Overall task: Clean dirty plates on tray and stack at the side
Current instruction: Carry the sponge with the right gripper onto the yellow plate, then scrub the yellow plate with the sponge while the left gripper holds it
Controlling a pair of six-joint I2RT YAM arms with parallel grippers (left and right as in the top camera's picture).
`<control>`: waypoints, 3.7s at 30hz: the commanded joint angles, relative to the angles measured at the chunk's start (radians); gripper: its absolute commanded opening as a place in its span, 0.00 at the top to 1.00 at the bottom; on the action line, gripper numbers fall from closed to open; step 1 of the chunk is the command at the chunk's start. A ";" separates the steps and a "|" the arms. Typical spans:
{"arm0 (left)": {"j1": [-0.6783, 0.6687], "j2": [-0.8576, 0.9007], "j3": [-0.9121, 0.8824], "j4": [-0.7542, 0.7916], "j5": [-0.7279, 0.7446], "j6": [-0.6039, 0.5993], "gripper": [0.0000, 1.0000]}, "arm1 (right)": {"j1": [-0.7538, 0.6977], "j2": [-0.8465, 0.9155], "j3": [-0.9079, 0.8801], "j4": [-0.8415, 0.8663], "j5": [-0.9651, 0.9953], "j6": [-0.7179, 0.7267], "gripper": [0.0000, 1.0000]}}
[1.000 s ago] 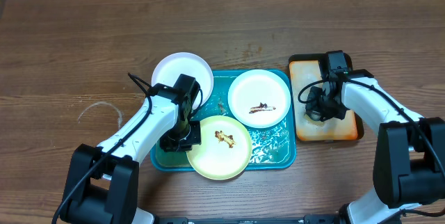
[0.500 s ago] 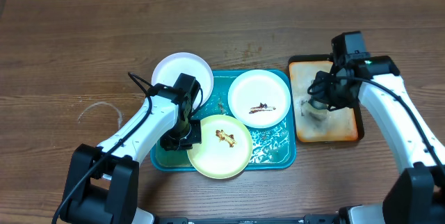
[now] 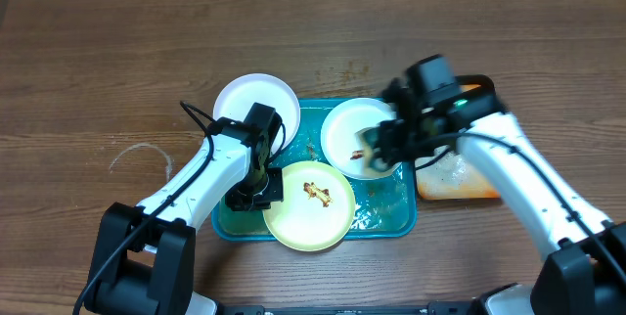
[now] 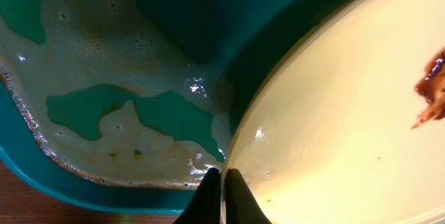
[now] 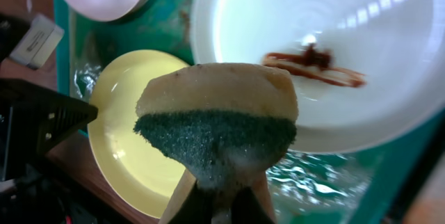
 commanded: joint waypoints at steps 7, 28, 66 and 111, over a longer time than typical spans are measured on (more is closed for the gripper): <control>-0.007 0.008 -0.006 0.007 -0.006 0.007 0.96 | 0.285 0.127 0.001 0.134 0.146 0.261 0.96; -0.007 0.008 -0.006 0.006 -0.006 0.007 0.96 | 0.387 0.350 0.000 0.225 0.293 0.538 0.96; -0.080 0.008 -0.097 0.165 0.219 -0.038 0.77 | 0.348 0.350 0.000 0.002 0.414 0.468 0.96; 0.016 0.005 -0.091 0.103 0.012 -0.138 0.96 | 0.389 0.156 0.003 -0.099 0.700 0.435 0.96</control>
